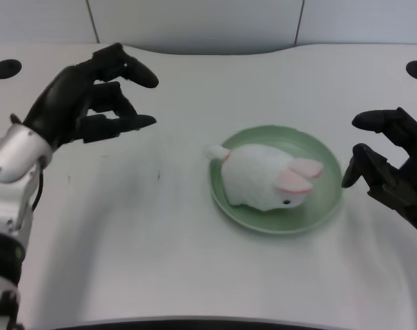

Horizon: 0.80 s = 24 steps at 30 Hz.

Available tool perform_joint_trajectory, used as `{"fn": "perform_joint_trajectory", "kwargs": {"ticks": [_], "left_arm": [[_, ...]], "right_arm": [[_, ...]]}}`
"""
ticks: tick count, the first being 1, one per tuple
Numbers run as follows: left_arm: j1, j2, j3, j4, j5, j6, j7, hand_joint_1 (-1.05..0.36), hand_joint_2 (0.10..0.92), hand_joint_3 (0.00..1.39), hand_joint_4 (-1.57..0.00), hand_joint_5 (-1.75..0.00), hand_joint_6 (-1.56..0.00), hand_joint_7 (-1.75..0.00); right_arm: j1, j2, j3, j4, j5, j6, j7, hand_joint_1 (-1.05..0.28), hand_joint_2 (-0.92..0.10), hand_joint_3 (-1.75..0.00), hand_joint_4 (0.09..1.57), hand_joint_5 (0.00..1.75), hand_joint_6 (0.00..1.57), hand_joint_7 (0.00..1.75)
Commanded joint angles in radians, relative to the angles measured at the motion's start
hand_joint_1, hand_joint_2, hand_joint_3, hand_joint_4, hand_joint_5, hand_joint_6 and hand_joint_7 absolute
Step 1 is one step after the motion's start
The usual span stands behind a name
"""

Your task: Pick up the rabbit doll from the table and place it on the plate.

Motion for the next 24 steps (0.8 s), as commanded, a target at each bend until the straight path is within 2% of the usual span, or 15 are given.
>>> {"fn": "perform_joint_trajectory", "kwargs": {"ticks": [1, 4, 7, 9, 12, 17, 19, 22, 24], "left_arm": [[0.261, 0.014, 0.077, -0.248, -0.168, 0.228, -0.056, -0.51, 0.921, 0.1, -0.81, -1.3, -0.53, -1.13], [0.363, -0.009, 0.107, -0.38, -0.259, 0.353, -0.053, -0.48, 0.921, 0.17, -0.84, -1.34, -0.56, -1.12], [0.436, -0.02, 0.119, -0.437, -0.31, 0.446, -0.063, -0.5, 0.921, 0.23, -0.82, -1.42, -0.55, -1.17], [0.455, -0.02, 0.12, -0.447, -0.32, 0.48, -0.071, -0.51, 0.921, 0.27, -0.81, -1.49, -0.53, -1.23], [0.469, -0.011, 0.119, -0.441, -0.321, 0.506, -0.093, -0.52, 0.921, 0.33, -0.82, -1.53, -0.55, -1.28], [0.47, -0.026, 0.123, -0.442, -0.314, 0.567, -0.061, -0.49, 0.921, 0.37, -0.86, -1.54, -0.6, -1.29], [0.464, -0.037, 0.124, -0.438, -0.313, 0.577, -0.05, -0.48, 0.921, 0.39, -0.87, -1.54, -0.63, -1.29], [0.459, -0.058, 0.123, -0.44, -0.307, 0.589, -0.021, -0.49, 0.921, 0.38, -0.92, -1.52, -0.71, -1.27], [0.458, -0.062, 0.117, -0.444, -0.296, 0.593, -0.005, -0.47, 0.921, 0.39, -0.95, -1.53, -0.76, -1.29]], "right_arm": [[-0.002, -0.029, -0.005, -0.008, -0.012, 0.003, -0.002, -0.38, -0.65, -0.67, 0.72, 1.75, 0.55, 1.39], [0.001, -0.031, -0.003, -0.023, -0.016, 0.011, -0.004, -0.4, -0.66, -0.65, 0.72, 1.75, 0.56, 1.38], [0.006, -0.032, -0.004, -0.049, -0.009, 0.04, -0.01, -0.37, -0.67, -0.65, 0.7, 1.75, 0.55, 1.38], [0.008, -0.032, -0.007, -0.058, -0.003, 0.054, -0.008, -0.35, -0.67, -0.66, 0.68, 1.75, 0.54, 1.38], [0.009, -0.038, -0.005, -0.059, -0.019, 0.047, -0.013, -0.36, -0.67, -0.66, 0.69, 1.75, 0.54, 1.39], [0.005, -0.039, -0.011, -0.05, -0.013, 0.041, -0.006, -0.36, -0.66, -0.66, 0.69, 1.75, 0.55, 1.39], [0.002, -0.041, -0.013, -0.047, -0.013, 0.045, -0.009, -0.36, -0.66, -0.66, 0.7, 1.75, 0.55, 1.39], [-0.01, -0.046, -0.018, -0.024, -0.01, 0.036, 0.002, -0.37, -0.66, -0.66, 0.71, 1.75, 0.55, 1.39], [-0.014, -0.047, -0.018, -0.019, -0.014, 0.035, -0.003, -0.38, -0.65, -0.65, 0.71, 1.75, 0.56, 1.39]]}}
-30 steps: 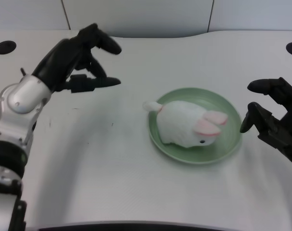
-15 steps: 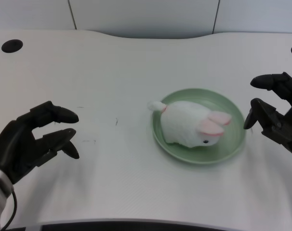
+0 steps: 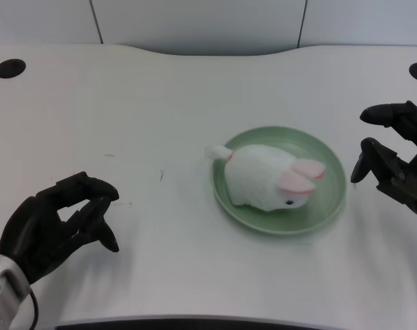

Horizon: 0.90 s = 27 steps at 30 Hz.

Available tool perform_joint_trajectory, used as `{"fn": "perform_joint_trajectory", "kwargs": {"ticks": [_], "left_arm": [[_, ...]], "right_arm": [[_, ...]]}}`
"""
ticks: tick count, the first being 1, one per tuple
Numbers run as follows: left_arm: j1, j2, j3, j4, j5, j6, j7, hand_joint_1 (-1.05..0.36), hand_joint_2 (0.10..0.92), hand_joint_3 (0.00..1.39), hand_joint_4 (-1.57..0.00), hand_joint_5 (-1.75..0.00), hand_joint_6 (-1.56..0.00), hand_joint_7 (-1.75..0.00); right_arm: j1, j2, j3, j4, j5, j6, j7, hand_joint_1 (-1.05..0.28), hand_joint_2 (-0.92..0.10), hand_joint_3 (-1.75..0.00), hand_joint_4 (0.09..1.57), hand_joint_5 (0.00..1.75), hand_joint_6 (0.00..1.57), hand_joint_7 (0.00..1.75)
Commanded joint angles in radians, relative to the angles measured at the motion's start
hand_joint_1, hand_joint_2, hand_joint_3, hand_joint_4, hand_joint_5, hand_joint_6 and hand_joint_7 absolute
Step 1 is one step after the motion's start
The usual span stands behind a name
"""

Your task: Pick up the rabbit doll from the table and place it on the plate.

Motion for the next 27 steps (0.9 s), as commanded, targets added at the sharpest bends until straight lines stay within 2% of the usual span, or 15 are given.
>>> {"fn": "perform_joint_trajectory", "kwargs": {"ticks": [1, 3, 7, 11, 15, 17, 20, 23, 26, 27], "left_arm": [[-0.006, -0.001, 0.001, -0.006, 0.022, 0.005, 0.027, -0.46, 0.921, 0.41, -0.95, -1.55, -0.79, -1.32], [-0.004, 0.0, -0.005, 0.001, 0.039, -0.014, 0.026, -0.44, 0.921, 0.45, -0.96, -1.58, -0.83, -1.38], [-0.001, -0.006, 0.002, 0.003, 0.053, -0.026, 0.031, -0.43, 0.921, 0.46, -0.97, -1.61, -0.87, -1.44], [0.001, -0.013, 0.019, 0.008, 0.038, -0.014, 0.043, -0.44, 0.921, 0.42, -1.03, -1.64, -0.89, -1.49], [0.012, -0.019, 0.026, -0.003, 0.037, -0.017, 0.051, -0.42, 0.921, 0.44, -1.02, -1.66, -0.85, -1.53], [0.018, -0.021, 0.026, -0.008, 0.043, -0.019, 0.06, -0.42, 0.921, 0.45, -1.01, -1.66, -0.86, -1.53], [0.021, -0.02, 0.028, -0.011, 0.042, -0.019, 0.063, -0.44, 0.921, 0.42, -1.01, -1.67, -0.85, -1.54], [0.017, -0.017, 0.038, 0.001, 0.025, -0.012, 0.047, -0.43, 0.921, 0.41, -1.0, -1.68, -0.85, -1.55], [0.017, -0.02, 0.044, 0.002, 0.024, -0.013, 0.049, -0.43, 0.921, 0.4, -0.98, -1.68, -0.84, -1.55], [0.017, -0.024, 0.05, 0.0, 0.02, -0.008, 0.055, -0.43, 0.921, 0.4, -0.98, -1.69, -0.84, -1.55]], "right_arm": [[-0.006, -0.017, -0.01, 0.006, -0.002, -0.002, -0.008, -0.38, -0.65, -0.65, 0.7, 1.75, 0.56, 1.39], [-0.004, -0.017, -0.006, -0.005, -0.007, 0.009, -0.019, -0.37, -0.66, -0.65, 0.68, 1.75, 0.54, 1.39], [-0.008, -0.015, -0.002, 0.006, -0.012, 0.0, -0.023, -0.39, -0.66, -0.64, 0.67, 1.75, 0.53, 1.41], [-0.012, -0.016, -0.002, 0.028, -0.01, -0.03, 0.0, -0.4, -0.67, -0.63, 0.7, 1.75, 0.55, 1.41], [-0.018, -0.019, -0.002, 0.042, -0.013, -0.029, 0.0, -0.4, -0.67, -0.62, 0.69, 1.75, 0.56, 1.39], [-0.02, -0.018, 0.001, 0.044, -0.018, -0.027, -0.006, -0.39, -0.68, -0.62, 0.68, 1.75, 0.55, 1.39], [-0.018, -0.013, 0.004, 0.036, -0.031, -0.027, -0.029, -0.4, -0.68, -0.61, 0.67, 1.75, 0.55, 1.39], [-0.026, -0.014, 0.007, 0.061, -0.047, -0.059, -0.018, -0.38, -0.7, -0.62, 0.67, 1.75, 0.54, 1.38], [-0.033, -0.014, 0.007, 0.079, -0.048, -0.071, -0.009, -0.39, -0.69, -0.61, 0.68, 1.75, 0.54, 1.38], [-0.037, -0.015, 0.008, 0.091, -0.054, -0.086, -0.007, -0.39, -0.69, -0.61, 0.68, 1.75, 0.54, 1.38]]}}
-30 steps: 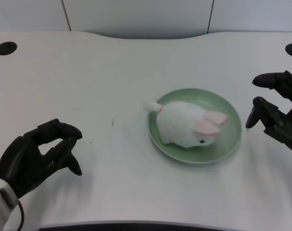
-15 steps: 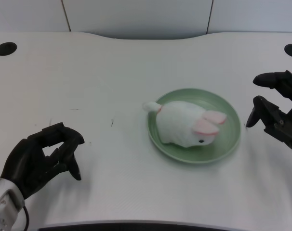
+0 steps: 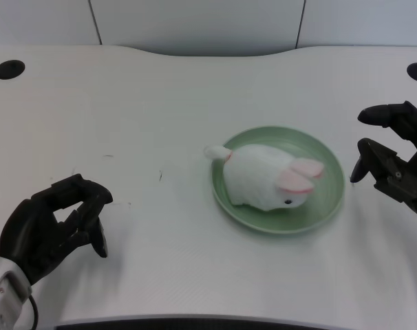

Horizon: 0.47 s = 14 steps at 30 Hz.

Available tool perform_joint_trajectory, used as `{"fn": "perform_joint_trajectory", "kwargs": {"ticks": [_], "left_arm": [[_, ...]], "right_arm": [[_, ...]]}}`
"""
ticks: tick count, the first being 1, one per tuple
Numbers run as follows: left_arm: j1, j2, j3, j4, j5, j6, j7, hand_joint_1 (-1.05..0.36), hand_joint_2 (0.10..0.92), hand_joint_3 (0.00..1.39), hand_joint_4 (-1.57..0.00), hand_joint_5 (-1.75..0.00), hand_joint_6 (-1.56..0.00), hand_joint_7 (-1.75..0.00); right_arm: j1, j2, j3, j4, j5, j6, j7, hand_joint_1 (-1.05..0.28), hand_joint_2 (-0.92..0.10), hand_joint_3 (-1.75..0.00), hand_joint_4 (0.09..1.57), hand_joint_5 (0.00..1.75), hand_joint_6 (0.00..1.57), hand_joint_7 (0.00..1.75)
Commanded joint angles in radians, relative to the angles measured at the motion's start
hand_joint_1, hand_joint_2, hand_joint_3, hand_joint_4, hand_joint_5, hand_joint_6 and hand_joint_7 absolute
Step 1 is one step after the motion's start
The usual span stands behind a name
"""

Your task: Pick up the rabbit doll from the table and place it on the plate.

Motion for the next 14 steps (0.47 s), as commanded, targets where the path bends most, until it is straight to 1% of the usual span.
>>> {"fn": "perform_joint_trajectory", "kwargs": {"ticks": [1, 3, 5, 8, 9, 10, 11, 14], "left_arm": [[0.012, -0.003, 0.022, -0.002, -0.02, 0.011, 0.004, -0.43, 0.921, 0.4, -0.99, -1.69, -0.85, -1.55], [0.015, -0.008, 0.025, -0.011, -0.021, 0.013, 0.013, -0.44, 0.921, 0.41, -1.0, -1.69, -0.85, -1.56], [0.015, -0.009, 0.025, -0.011, -0.019, 0.004, 0.011, -0.45, 0.921, 0.41, -1.01, -1.69, -0.86, -1.56], [0.015, -0.009, 0.031, -0.011, -0.031, 0.015, 0.009, -0.45, 0.921, 0.39, -1.02, -1.68, -0.87, -1.55], [0.013, -0.007, 0.032, -0.008, -0.032, 0.013, 0.005, -0.45, 0.921, 0.39, -1.02, -1.68, -0.87, -1.55], [0.011, -0.004, 0.033, -0.005, -0.032, 0.011, 0.002, -0.45, 0.921, 0.39, -1.02, -1.68, -0.87, -1.54], [0.006, -0.001, 0.034, 0.006, -0.032, 0.008, -0.002, -0.45, 0.921, 0.39, -1.02, -1.68, -0.87, -1.54], [-0.003, 0.004, 0.036, 0.022, -0.033, 0.005, -0.008, -0.45, 0.921, 0.4, -1.02, -1.68, -0.86, -1.54]], "right_arm": [[-0.011, -0.015, 0.001, 0.032, -0.013, -0.036, 0.012, -0.38, -0.7, -0.6, 0.68, 1.75, 0.55, 1.37], [-0.015, -0.019, 0.003, 0.038, -0.019, -0.037, 0.008, -0.36, -0.7, -0.59, 0.69, 1.75, 0.56, 1.36], [-0.013, -0.021, 0.003, 0.032, -0.02, -0.034, 0.007, -0.35, -0.7, -0.59, 0.69, 1.75, 0.57, 1.35], [-0.005, -0.02, 0.007, 0.003, -0.03, -0.015, -0.008, -0.37, -0.7, -0.59, 0.68, 1.75, 0.57, 1.34], [-0.005, -0.017, 0.008, -0.007, -0.028, -0.002, -0.012, -0.37, -0.7, -0.59, 0.68, 1.75, 0.57, 1.34], [-0.005, -0.016, 0.008, -0.012, -0.026, 0.007, -0.015, -0.38, -0.7, -0.58, 0.7, 1.75, 0.58, 1.34], [-0.008, -0.015, 0.008, -0.011, -0.026, 0.011, -0.015, -0.38, -0.7, -0.58, 0.71, 1.75, 0.59, 1.34], [-0.011, -0.015, 0.008, -0.005, -0.025, 0.009, -0.007, -0.36, -0.7, -0.58, 0.71, 1.75, 0.6, 1.34]]}}
